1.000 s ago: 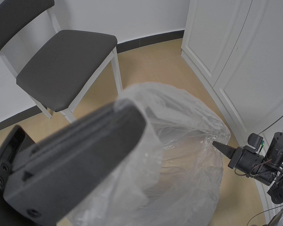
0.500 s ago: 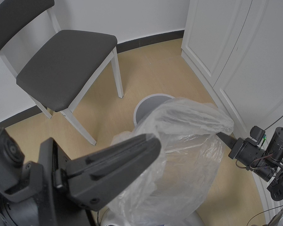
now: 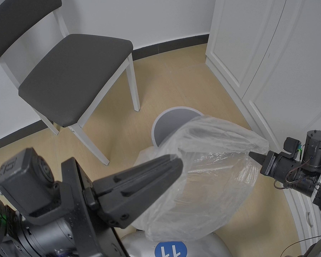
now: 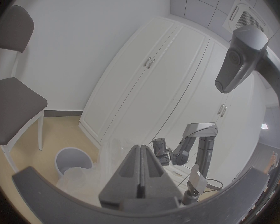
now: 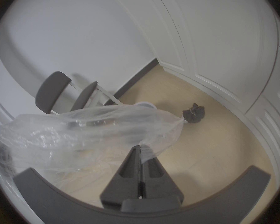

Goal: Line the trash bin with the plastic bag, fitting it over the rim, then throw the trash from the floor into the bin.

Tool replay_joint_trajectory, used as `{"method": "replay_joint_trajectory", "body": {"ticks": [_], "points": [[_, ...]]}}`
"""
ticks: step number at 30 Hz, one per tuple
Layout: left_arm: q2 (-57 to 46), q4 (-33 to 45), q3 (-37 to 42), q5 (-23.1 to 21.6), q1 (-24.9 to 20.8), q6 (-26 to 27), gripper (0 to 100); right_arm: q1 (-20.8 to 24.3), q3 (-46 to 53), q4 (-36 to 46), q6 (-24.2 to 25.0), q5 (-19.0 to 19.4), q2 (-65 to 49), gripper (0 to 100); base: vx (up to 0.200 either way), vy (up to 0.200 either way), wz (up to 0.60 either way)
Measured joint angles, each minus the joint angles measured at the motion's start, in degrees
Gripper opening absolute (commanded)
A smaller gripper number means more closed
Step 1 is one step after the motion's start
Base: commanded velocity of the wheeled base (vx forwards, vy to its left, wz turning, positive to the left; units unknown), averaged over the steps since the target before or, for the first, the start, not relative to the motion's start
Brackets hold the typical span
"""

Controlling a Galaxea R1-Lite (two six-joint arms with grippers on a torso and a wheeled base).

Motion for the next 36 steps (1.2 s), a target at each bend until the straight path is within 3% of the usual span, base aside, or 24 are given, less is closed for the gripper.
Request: {"method": "replay_joint_trajectory", "body": {"ticks": [5,9,18,29,36], "points": [[0.59,0.4,0.27,0.02,0.72,0.78,0,0.16,-6.28,17.43,0.46,-1.06,-7.19,0,0.0,0.0,0.0],[1.46,1.94,1.13,-0.05,2.34,3.32,0,0.39,-10.84,24.08,0.55,-2.96,-13.41,0,0.0,0.0,0.0],[4.04,3.28,3.63,-2.57,6.78,7.02,0,6.29,-13.64,24.47,-0.67,-11.62,-19.15,0,0.0,0.0,0.0],[5.61,3.19,5.35,-2.6,9.68,11.22,0,8.37,-12.81,24.99,-3.29,-12.3,-21.1,0,0.0,0.0,0.0],[6.31,3.04,5.68,-2.41,12.06,14.36,0,8.48,-10.28,25.12,-9.25,-11.69,-22.98,0,0.0,0.0,0.0]]}}
